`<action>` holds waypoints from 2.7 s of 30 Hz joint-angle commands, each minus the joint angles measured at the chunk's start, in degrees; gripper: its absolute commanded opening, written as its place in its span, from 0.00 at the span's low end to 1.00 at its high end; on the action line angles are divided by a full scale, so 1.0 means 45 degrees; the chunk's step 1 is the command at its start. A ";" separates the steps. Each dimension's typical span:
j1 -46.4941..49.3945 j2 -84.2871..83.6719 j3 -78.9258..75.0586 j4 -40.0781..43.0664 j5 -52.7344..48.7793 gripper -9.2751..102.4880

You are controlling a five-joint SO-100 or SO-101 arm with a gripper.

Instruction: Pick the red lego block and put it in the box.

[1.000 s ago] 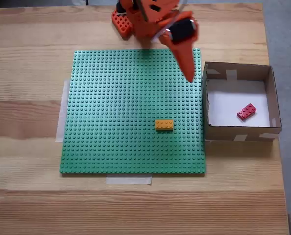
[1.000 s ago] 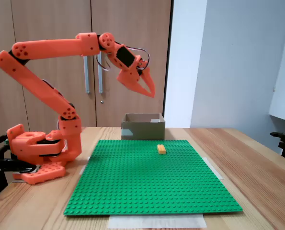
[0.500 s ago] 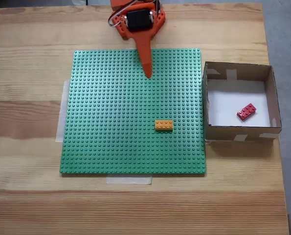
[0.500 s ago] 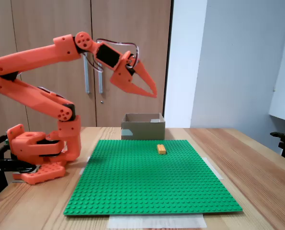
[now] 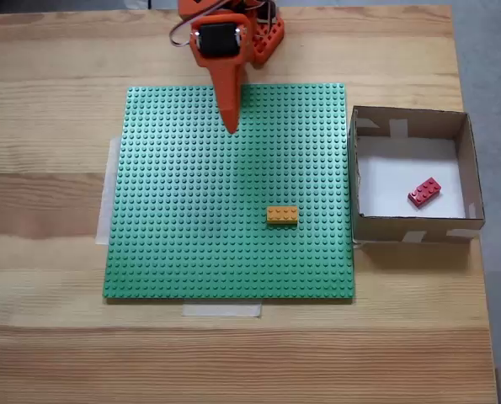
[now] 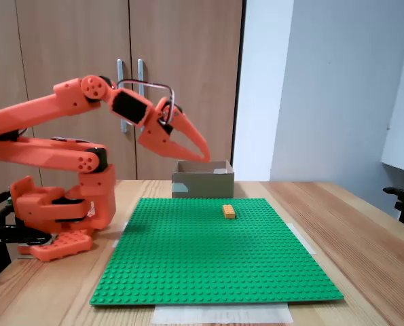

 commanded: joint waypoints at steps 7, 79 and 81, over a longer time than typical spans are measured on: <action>0.0586 0.1699 0.2305 -0.0293 -0.0254 0.07; 0.0898 0.2734 0.6055 -0.0937 -0.1211 0.07; 0.0898 0.2734 0.6055 -0.0937 -0.1211 0.07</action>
